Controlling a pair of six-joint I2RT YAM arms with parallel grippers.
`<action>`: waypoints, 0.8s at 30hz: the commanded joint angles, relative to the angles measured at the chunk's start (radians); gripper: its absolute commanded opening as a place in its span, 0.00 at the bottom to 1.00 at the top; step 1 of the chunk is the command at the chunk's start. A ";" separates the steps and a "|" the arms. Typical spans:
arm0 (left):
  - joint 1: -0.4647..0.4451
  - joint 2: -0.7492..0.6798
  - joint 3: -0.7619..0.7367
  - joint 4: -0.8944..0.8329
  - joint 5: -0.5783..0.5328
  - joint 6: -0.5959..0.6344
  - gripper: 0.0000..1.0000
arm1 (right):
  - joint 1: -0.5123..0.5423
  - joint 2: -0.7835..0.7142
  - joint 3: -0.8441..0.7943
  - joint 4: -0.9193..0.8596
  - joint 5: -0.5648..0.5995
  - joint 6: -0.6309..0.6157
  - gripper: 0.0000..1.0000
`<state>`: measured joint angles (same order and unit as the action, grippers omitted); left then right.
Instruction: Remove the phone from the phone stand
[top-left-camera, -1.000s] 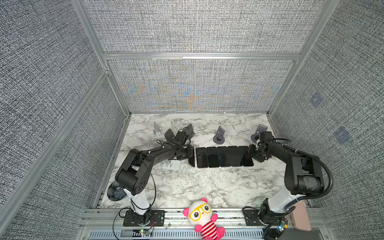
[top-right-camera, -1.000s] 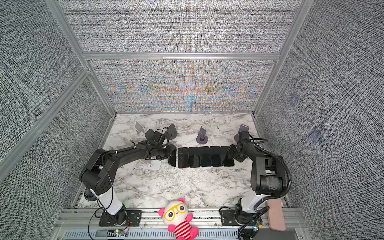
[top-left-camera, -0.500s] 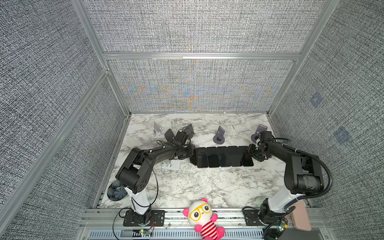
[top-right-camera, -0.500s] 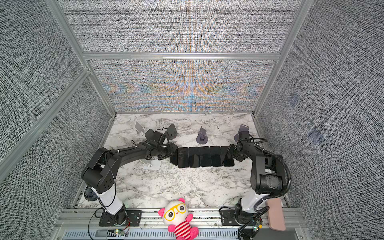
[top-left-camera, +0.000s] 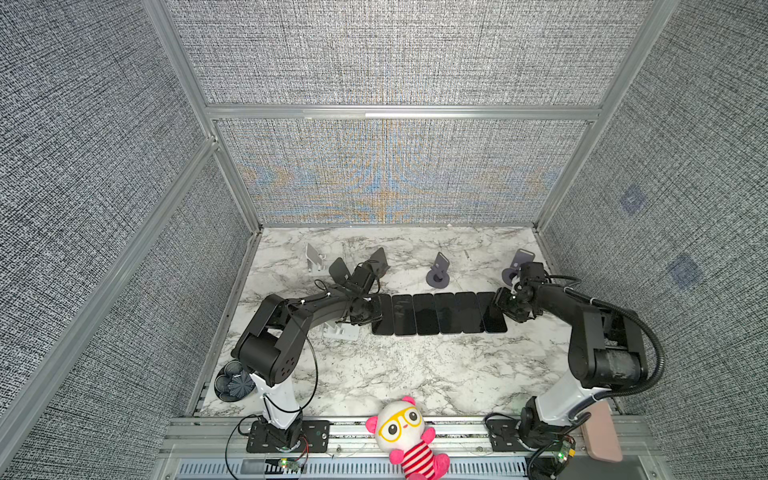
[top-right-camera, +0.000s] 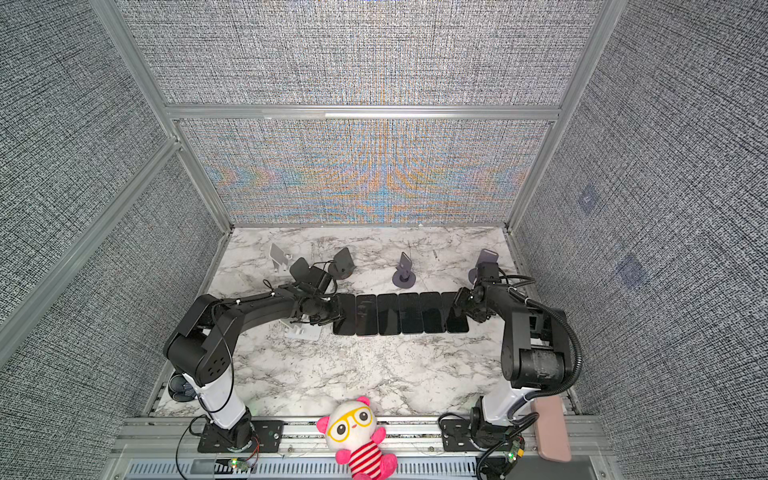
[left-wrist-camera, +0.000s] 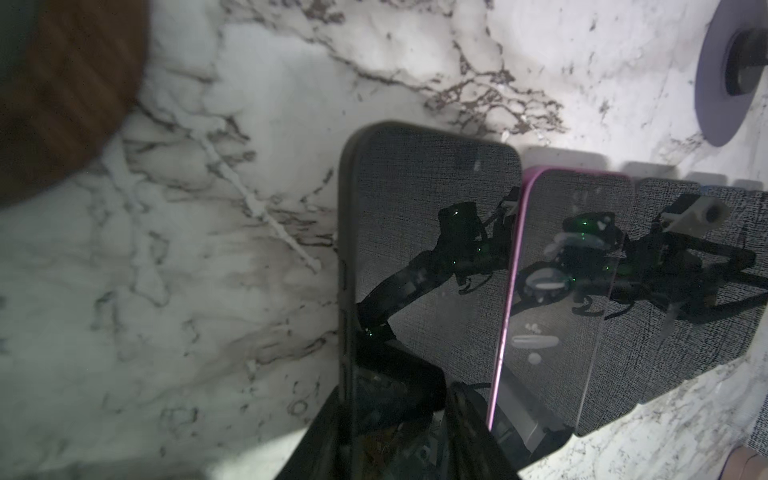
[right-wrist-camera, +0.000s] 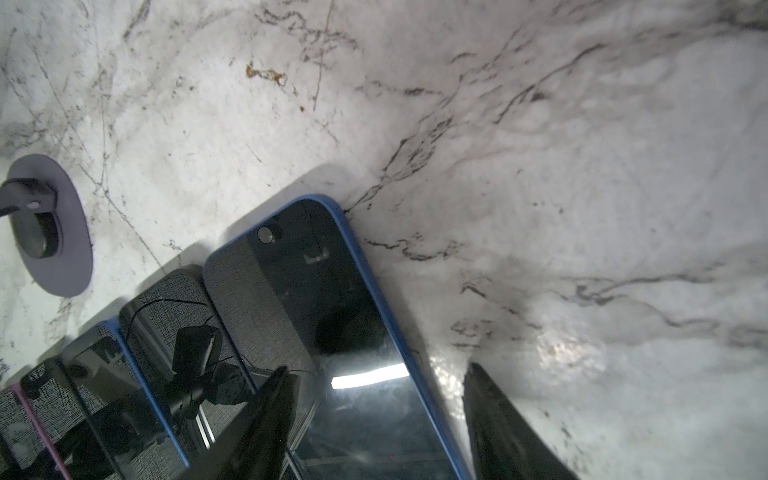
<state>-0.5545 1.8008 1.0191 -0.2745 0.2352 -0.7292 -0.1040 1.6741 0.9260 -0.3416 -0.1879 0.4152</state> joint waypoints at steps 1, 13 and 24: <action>-0.001 0.005 0.007 -0.036 -0.016 0.020 0.44 | 0.002 -0.003 -0.005 -0.033 -0.008 -0.003 0.64; -0.001 -0.007 0.042 -0.099 -0.039 0.057 0.54 | 0.002 -0.064 0.001 -0.050 -0.010 0.001 0.65; -0.010 -0.133 0.085 -0.113 -0.071 0.153 0.56 | 0.006 -0.259 0.038 -0.104 0.009 -0.025 0.70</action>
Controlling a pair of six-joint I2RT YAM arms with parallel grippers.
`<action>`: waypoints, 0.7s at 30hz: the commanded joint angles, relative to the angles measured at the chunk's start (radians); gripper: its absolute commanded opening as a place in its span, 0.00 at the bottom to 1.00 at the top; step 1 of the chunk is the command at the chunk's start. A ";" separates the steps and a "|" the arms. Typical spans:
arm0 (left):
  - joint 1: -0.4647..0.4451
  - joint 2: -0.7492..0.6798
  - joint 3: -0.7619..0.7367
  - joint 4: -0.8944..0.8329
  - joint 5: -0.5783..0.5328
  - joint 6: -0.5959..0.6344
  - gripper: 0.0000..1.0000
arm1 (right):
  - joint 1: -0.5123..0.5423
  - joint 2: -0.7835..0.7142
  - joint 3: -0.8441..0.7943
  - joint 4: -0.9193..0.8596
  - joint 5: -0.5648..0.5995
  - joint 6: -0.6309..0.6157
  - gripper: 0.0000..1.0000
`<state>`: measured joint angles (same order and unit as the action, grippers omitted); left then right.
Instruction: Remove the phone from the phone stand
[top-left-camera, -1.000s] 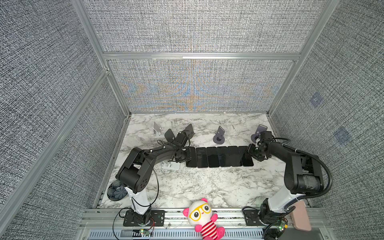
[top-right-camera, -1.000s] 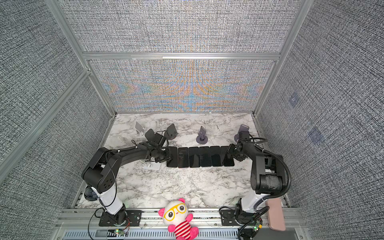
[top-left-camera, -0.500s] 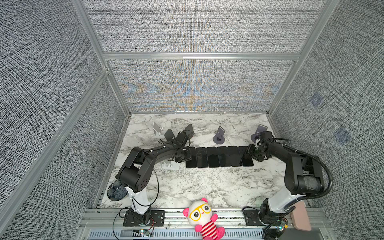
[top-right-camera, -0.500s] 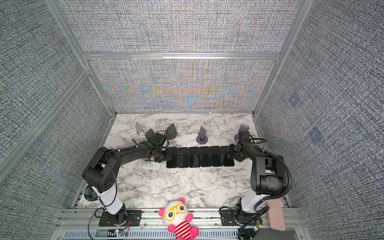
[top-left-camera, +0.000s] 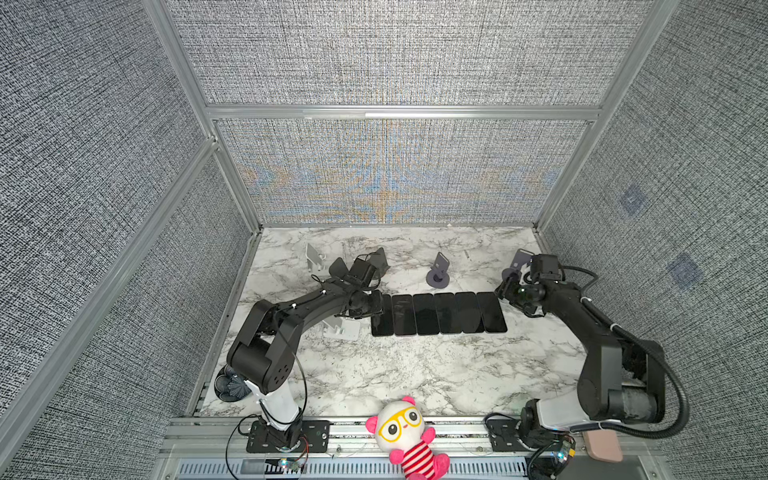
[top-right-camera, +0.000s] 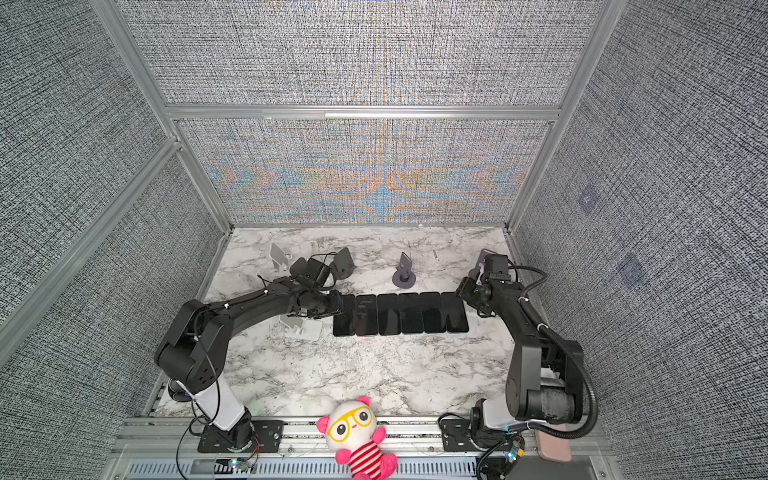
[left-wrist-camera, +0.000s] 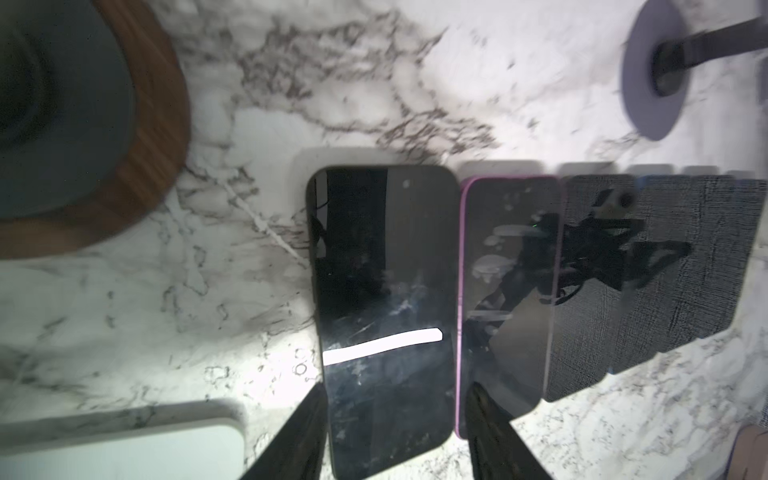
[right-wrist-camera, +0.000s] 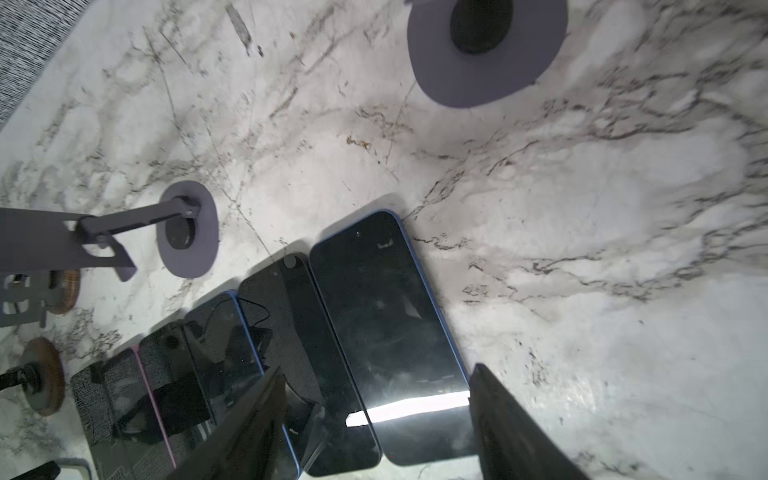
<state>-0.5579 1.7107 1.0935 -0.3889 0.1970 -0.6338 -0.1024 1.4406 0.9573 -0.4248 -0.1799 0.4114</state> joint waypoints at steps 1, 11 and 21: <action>-0.007 -0.071 0.012 0.004 -0.044 0.073 0.57 | 0.009 -0.037 0.005 -0.015 -0.001 -0.027 0.71; 0.003 -0.333 0.041 -0.093 -0.479 0.283 0.90 | 0.123 -0.093 -0.017 0.067 0.162 -0.157 0.95; 0.083 -0.598 -0.313 0.122 -0.919 0.326 0.98 | 0.234 -0.087 -0.143 0.292 0.349 -0.279 0.99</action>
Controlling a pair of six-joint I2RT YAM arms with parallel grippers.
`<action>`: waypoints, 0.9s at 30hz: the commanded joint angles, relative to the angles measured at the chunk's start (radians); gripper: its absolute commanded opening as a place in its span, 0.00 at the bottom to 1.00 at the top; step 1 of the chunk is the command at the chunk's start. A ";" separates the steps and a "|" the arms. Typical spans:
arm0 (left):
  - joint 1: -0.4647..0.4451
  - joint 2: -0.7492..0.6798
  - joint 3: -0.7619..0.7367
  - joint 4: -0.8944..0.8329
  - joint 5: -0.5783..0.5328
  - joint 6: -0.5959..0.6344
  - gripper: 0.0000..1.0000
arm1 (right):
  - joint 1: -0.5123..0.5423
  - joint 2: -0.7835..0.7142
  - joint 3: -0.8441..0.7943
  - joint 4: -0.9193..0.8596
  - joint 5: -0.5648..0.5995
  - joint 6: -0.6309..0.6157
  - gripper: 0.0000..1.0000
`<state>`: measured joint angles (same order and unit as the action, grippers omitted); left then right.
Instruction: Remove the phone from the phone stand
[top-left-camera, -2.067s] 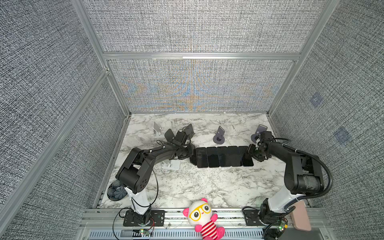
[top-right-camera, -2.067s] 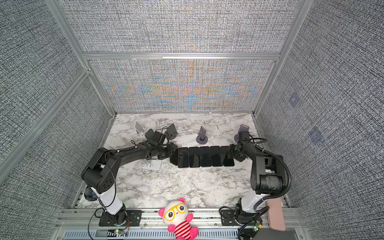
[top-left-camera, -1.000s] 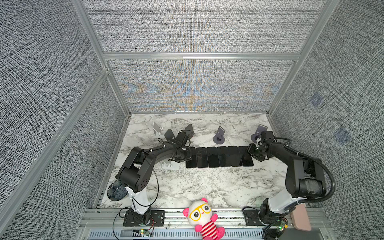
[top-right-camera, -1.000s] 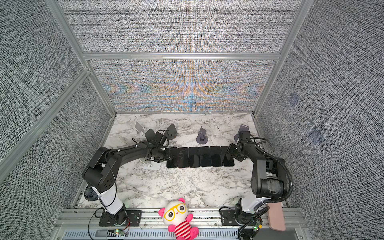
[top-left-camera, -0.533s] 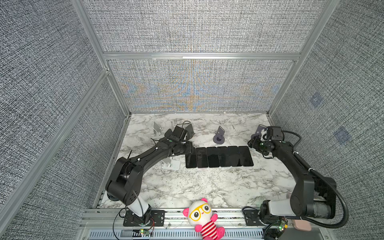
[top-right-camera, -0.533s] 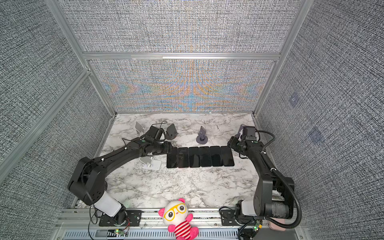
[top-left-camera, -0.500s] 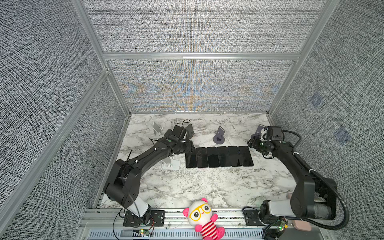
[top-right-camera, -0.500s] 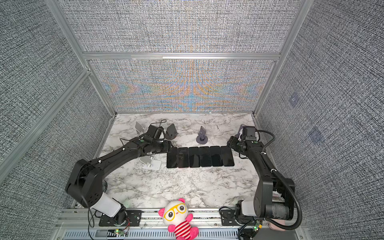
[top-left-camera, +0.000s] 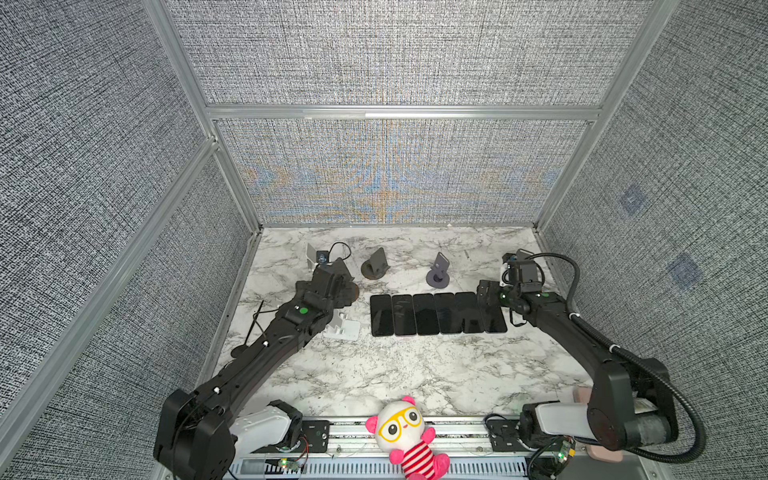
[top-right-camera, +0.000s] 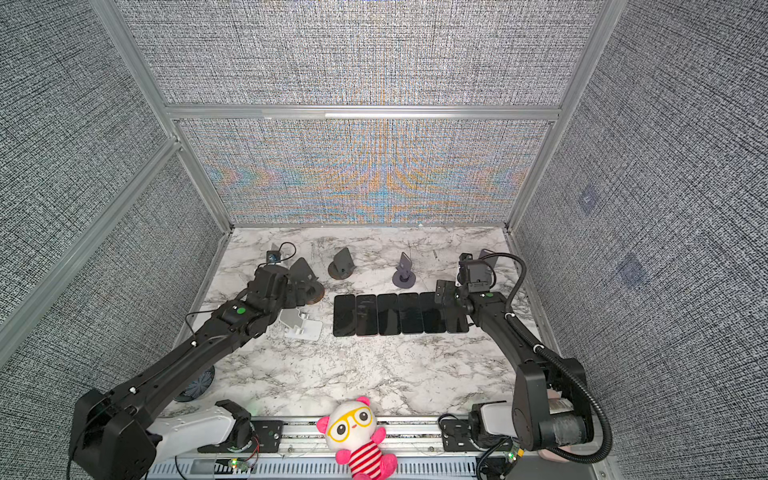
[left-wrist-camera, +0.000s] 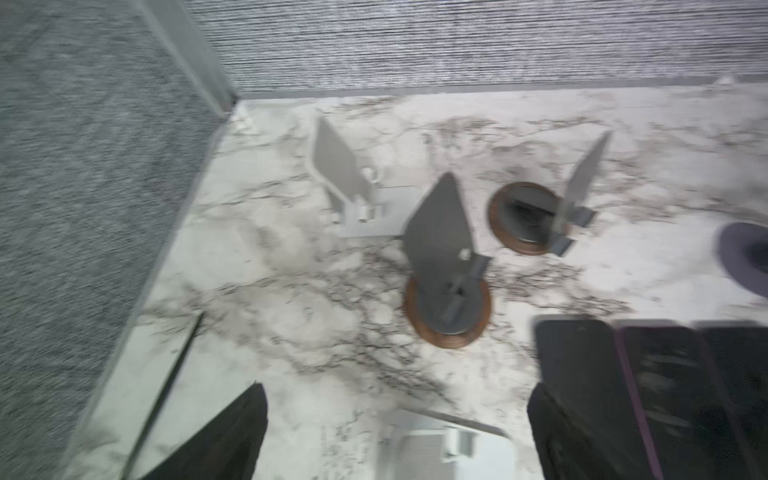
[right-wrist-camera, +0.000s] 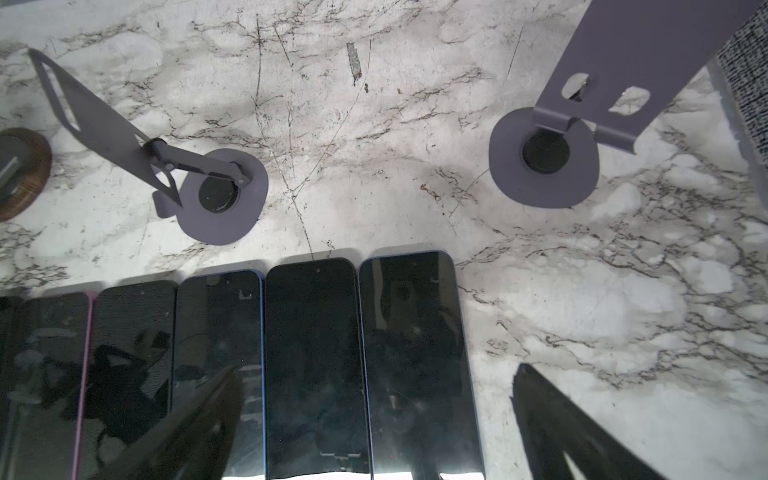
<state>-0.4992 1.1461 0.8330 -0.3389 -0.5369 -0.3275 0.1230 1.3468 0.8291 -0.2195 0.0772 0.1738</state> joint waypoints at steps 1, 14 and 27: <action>0.041 -0.046 -0.079 0.088 -0.202 0.026 0.98 | 0.012 0.011 -0.026 0.106 0.109 -0.047 0.99; 0.230 -0.016 -0.329 0.577 -0.220 0.240 0.99 | 0.034 0.002 -0.185 0.402 0.211 -0.118 0.99; 0.370 0.243 -0.347 0.923 0.062 0.288 0.99 | 0.032 0.083 -0.297 0.749 0.290 -0.190 0.99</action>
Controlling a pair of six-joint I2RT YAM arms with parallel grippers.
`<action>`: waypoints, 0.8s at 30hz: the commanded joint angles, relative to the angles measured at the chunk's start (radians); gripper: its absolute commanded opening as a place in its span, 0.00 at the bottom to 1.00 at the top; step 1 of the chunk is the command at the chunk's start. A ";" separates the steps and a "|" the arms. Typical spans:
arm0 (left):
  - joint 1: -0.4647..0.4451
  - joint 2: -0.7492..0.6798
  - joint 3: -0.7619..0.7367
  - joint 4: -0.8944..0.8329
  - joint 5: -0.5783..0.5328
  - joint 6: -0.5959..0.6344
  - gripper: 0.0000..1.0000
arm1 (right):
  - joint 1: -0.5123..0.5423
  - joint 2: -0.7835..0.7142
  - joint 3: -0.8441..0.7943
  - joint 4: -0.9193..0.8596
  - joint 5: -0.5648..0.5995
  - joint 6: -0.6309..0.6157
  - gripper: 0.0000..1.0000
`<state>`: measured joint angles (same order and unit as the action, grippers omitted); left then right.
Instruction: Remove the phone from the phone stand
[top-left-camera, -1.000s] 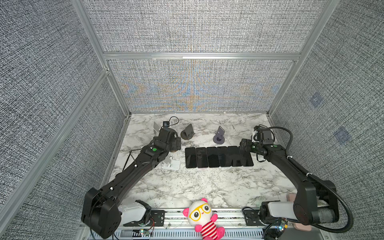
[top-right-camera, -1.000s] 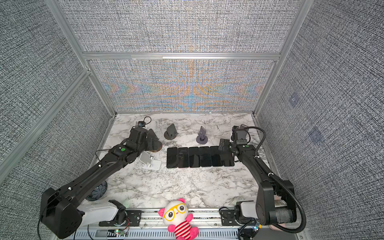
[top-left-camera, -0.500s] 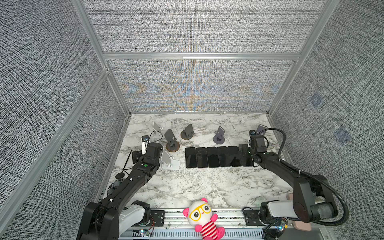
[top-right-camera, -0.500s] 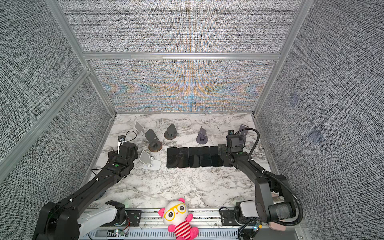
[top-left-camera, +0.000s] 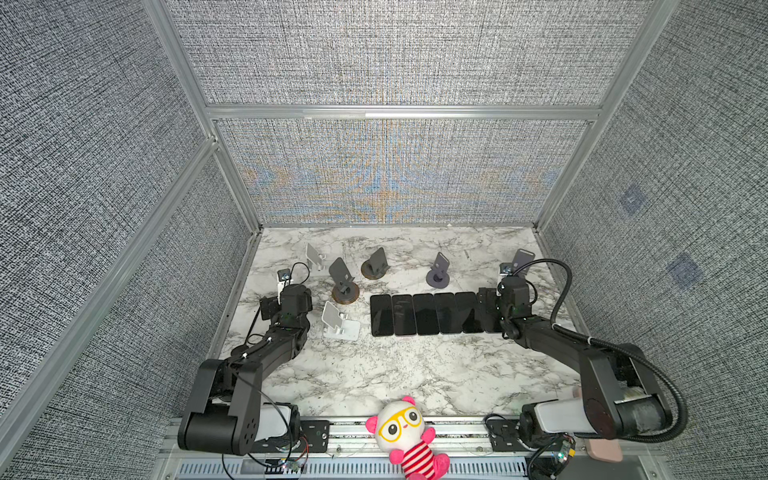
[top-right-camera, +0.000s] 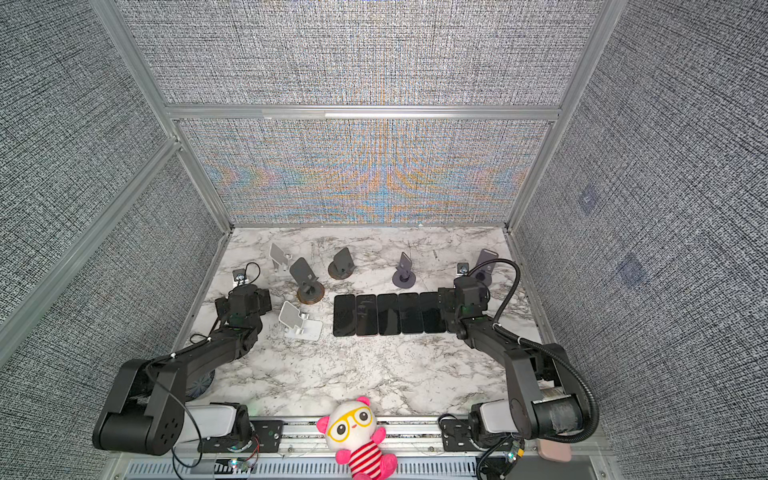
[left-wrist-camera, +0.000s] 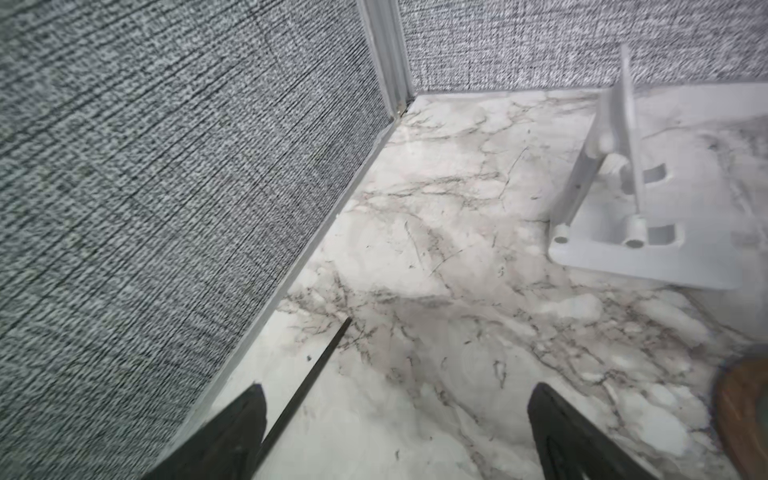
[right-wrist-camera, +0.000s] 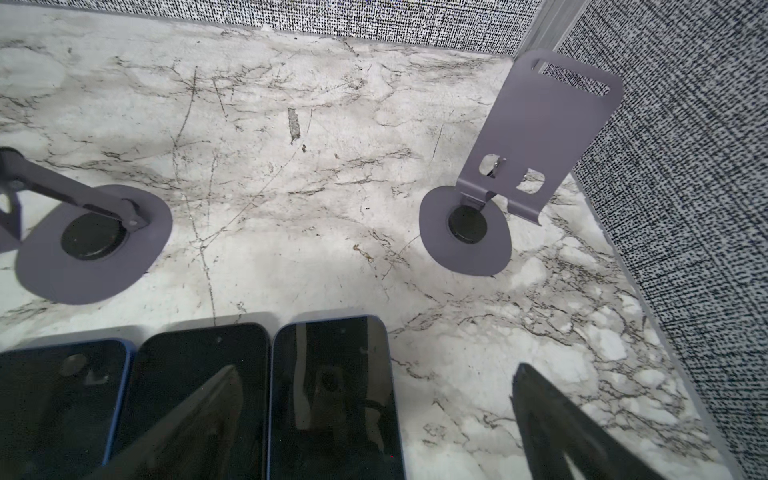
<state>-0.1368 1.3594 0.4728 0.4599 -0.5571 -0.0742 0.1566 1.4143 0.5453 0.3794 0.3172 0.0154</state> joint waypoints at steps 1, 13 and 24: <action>0.009 0.055 0.027 0.139 0.077 0.042 0.99 | -0.002 0.024 -0.019 0.171 0.055 -0.038 0.99; 0.039 0.141 0.027 0.205 0.124 0.032 0.99 | -0.011 0.088 -0.099 0.377 0.062 -0.040 0.99; 0.067 0.115 -0.034 0.281 0.170 0.005 0.99 | -0.034 0.105 -0.179 0.519 -0.032 -0.042 0.99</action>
<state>-0.0731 1.4803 0.4450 0.6884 -0.4171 -0.0605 0.1280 1.5021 0.3729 0.8146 0.3290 -0.0242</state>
